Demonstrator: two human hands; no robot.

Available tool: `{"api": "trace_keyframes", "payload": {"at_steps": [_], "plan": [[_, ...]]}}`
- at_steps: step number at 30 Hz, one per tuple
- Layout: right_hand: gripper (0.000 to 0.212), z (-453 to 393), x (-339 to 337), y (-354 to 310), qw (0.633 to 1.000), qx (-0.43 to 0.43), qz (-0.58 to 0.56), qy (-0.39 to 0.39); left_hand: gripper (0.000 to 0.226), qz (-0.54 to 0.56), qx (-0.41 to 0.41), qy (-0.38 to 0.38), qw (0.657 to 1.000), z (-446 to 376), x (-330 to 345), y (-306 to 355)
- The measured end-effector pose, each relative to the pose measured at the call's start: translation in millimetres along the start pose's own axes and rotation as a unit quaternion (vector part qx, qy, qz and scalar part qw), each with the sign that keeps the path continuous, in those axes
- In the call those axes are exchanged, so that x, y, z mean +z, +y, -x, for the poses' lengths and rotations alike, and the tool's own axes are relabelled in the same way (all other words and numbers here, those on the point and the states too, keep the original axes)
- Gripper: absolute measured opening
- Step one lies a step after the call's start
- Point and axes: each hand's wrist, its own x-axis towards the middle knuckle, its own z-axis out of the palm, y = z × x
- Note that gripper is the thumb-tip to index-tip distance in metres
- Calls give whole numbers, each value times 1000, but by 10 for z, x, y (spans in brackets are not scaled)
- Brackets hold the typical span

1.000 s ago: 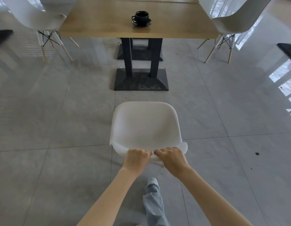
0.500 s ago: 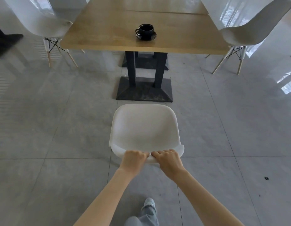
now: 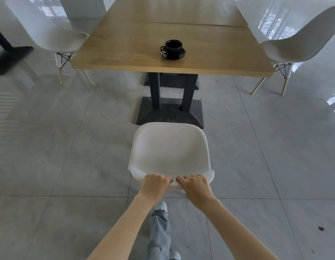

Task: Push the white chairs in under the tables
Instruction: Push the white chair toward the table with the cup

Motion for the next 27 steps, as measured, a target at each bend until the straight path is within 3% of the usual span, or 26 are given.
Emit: {"api": "trace_keyframes", "payload": {"at_steps": [16,21,24,27], "plan": [[43,-1481,-237,579,1000,12,-11,0,38,13,10,2,1000,-1395,-263,-753],[26,-1787,-331,714,1000,23,-16,-14,36,25,12,-2,1000,-1717,-312,-923],[35,-1947,-443,753,999,49,8,-18,35,21,4,1,1000,-1907,-296,-1023],[26,-2100,-468,807,998,33,-29,-43,34,19,-6,7,1000,-2045,-295,-1092]]}}
